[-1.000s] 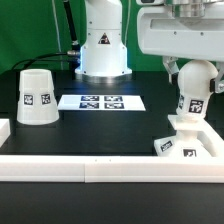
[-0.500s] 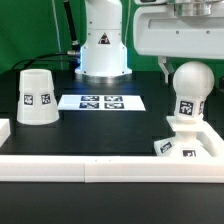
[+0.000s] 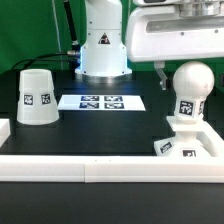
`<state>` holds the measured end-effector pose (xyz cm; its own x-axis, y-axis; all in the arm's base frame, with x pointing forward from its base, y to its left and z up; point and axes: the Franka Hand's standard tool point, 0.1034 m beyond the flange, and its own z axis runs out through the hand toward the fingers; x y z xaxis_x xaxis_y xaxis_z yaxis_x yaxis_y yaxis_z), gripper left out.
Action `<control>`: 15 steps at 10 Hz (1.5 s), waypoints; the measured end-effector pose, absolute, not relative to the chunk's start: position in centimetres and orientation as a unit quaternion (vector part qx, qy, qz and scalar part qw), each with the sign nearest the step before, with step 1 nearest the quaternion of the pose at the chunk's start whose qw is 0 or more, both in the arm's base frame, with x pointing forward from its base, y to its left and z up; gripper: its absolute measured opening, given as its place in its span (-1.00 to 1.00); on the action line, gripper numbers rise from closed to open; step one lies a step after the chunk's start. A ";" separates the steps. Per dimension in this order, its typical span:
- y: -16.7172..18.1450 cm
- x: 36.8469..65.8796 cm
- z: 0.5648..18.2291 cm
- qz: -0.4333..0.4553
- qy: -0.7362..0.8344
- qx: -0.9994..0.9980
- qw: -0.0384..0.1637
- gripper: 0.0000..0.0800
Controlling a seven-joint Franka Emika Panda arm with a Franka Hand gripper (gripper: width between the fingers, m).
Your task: Assemble lamp
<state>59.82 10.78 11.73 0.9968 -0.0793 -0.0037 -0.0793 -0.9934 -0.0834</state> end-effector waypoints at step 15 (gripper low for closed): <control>10.5 59.9 11.7 -0.013 -0.454 -0.891 0.010 0.73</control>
Offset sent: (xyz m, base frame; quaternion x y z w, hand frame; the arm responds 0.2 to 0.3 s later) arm 0.0004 0.0089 0.0024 -0.0085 0.0094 -0.2237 0.9746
